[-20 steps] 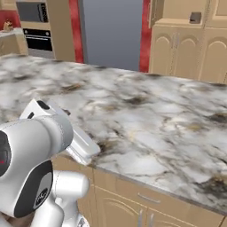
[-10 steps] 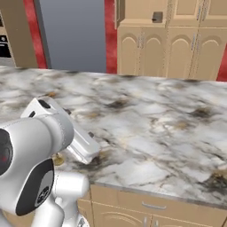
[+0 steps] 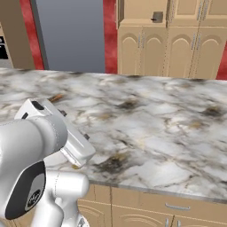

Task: Pick the jar and candle from the dining table and place them in the open cabinet. Close the cabinet after placing the objects.

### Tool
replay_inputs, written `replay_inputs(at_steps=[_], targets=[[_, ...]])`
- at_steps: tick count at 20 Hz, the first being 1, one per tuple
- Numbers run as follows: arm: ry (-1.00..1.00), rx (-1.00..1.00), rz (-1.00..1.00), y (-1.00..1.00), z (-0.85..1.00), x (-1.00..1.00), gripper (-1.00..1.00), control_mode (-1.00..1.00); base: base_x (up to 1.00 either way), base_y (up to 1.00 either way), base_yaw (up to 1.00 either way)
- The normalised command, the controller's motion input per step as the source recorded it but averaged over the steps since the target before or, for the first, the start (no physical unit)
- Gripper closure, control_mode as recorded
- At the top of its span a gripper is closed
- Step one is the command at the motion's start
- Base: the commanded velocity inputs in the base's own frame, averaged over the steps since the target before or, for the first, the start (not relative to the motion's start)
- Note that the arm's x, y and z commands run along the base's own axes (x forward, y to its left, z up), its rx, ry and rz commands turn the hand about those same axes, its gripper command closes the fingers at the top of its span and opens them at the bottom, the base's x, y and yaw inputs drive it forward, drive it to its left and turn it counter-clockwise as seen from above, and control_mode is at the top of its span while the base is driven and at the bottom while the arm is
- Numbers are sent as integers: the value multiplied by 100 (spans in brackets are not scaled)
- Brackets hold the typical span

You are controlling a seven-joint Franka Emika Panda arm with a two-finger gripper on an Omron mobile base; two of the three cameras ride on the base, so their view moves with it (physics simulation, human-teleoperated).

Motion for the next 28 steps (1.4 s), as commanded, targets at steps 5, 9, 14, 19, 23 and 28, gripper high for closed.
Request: replay_inputs(at_steps=[5, 9, 14, 19, 23, 28], targets=[[0, 0, 0, 0, 0, 0, -100, 100, 0, 0, 0], [0, 0, 0, 0, 0, 0, -100, 100, -1, 0, 0], [-9, 0, 17, 0, -3, -40, -100, -100, -1, 0, 0], [-4, 0, 44, 0, -16, -37, -100, -100, 0, 0, 0], [0, 0, 55, 12, -36, -6, -100, -100, 0, 0, 0], [-3, -4, 58, 28, -47, 8, -100, -100, 0, 0, 0]])
